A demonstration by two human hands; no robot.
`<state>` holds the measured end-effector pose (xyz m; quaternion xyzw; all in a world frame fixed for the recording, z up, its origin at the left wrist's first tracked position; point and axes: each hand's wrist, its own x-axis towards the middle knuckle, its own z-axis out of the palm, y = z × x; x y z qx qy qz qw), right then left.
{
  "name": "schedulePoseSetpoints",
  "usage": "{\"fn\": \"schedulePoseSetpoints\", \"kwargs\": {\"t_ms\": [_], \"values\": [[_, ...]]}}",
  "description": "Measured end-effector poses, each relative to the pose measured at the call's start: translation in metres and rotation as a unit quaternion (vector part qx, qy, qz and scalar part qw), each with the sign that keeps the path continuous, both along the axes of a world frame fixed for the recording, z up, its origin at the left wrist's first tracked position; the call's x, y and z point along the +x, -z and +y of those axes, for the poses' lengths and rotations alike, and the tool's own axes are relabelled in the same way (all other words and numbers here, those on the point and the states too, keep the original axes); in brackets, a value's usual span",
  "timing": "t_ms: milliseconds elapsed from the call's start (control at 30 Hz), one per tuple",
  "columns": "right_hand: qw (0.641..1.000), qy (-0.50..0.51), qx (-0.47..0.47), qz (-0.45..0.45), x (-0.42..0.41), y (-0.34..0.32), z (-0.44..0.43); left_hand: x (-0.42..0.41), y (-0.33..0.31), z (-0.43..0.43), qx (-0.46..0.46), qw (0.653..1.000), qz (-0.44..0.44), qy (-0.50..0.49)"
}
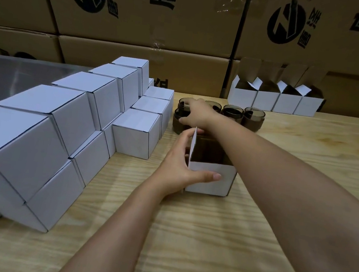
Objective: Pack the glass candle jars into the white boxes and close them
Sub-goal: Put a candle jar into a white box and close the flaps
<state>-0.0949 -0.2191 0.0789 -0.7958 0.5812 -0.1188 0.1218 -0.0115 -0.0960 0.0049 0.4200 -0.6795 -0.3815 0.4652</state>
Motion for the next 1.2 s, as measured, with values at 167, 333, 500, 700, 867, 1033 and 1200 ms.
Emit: {"fn": "schedulePoseSetpoints", "kwargs": {"t_ms": [167,333,500,700,867,1033,1200], "values": [[1.000,0.006,0.011,0.028,-0.002,0.001,0.002,0.000,0.002,0.000,0.006,1.000,0.002,-0.005],[0.999,0.009,0.001,-0.036,-0.001,0.002,0.002,0.000,0.001,0.000,0.002,1.000,-0.007,-0.004],[0.984,0.029,-0.017,-0.174,-0.008,-0.006,0.009,0.001,0.002,0.000,0.002,1.000,-0.006,-0.010],[0.947,0.045,-0.054,-0.315,-0.036,-0.043,0.033,0.006,0.003,-0.004,0.025,0.999,0.016,-0.017],[0.939,0.014,-0.030,-0.342,-0.072,-0.070,0.064,0.011,0.002,-0.008,0.030,0.998,0.032,-0.036],[0.953,-0.033,0.064,-0.295,-0.088,-0.061,0.097,0.011,0.001,-0.009,0.041,0.998,0.029,-0.045],[0.955,-0.037,0.095,-0.278,-0.082,-0.042,0.111,0.011,0.000,-0.008,0.045,0.998,0.020,-0.047]]}}
